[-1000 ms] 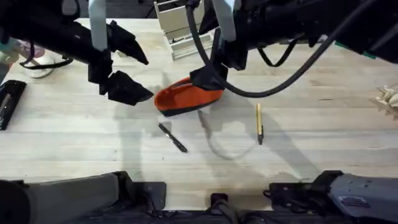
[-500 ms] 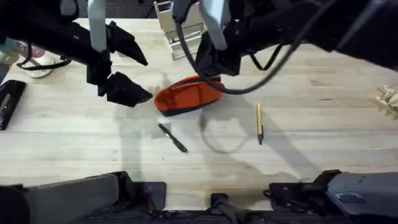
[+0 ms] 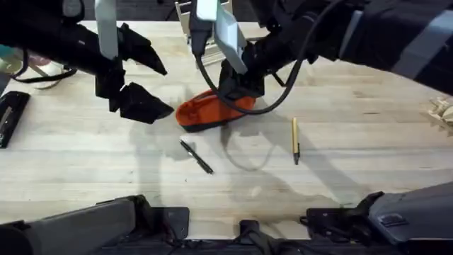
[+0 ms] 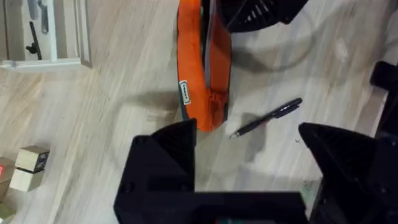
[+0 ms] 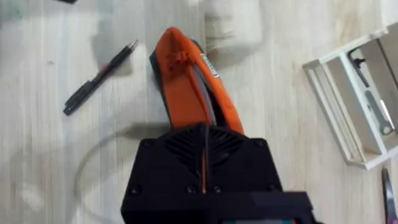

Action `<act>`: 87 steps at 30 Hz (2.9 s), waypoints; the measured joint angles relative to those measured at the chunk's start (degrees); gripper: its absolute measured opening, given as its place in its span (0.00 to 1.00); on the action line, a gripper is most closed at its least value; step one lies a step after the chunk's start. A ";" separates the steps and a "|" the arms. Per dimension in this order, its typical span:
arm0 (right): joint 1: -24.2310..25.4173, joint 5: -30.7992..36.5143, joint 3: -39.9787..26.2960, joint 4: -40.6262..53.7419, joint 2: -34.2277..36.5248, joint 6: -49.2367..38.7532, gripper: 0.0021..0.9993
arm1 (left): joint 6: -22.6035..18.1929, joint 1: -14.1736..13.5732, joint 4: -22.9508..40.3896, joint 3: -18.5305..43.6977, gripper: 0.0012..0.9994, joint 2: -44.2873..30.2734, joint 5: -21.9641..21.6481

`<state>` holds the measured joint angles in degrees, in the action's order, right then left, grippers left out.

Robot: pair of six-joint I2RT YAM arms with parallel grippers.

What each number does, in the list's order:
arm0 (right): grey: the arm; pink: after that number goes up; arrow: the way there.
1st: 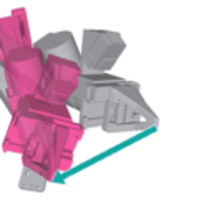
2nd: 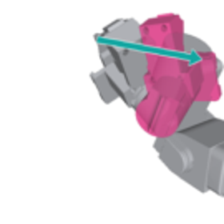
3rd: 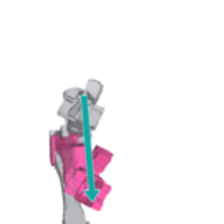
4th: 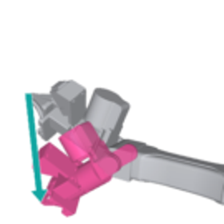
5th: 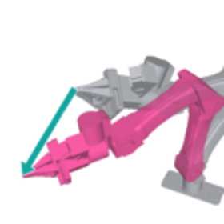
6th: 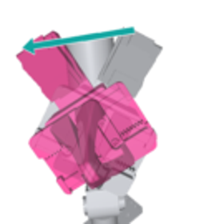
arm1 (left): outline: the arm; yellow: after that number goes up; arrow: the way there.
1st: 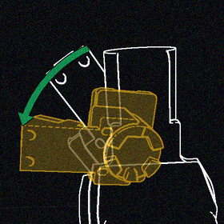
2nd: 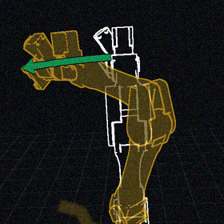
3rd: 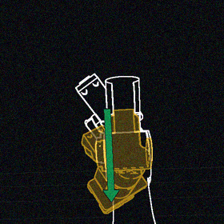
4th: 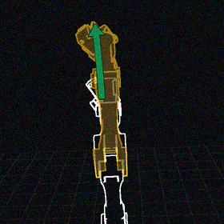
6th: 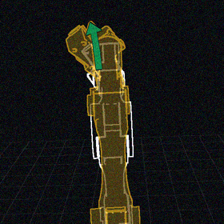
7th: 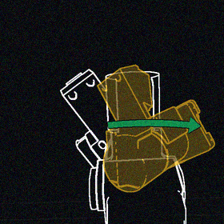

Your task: Unzip the bag, pick up the pens from the table one at a time and place them inside, then zip the bag closed.

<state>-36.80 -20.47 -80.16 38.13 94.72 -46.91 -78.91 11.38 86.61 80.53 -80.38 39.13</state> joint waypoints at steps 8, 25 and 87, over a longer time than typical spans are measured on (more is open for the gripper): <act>0.00 -0.22 0.00 -0.71 0.51 -6.21 0.03 | 0.04 0.00 0.17 0.02 1.00 1.27 0.00; 0.13 -0.20 0.00 -5.31 7.37 -9.31 0.03 | 0.04 0.00 0.16 0.02 1.00 1.31 0.00; 0.50 4.25 -1.11 -13.99 17.38 6.88 0.99 | 0.04 0.00 0.07 0.04 1.00 1.31 0.00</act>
<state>-36.29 -16.21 -81.28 24.14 112.09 -40.03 -78.87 11.38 86.67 80.58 -79.07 39.13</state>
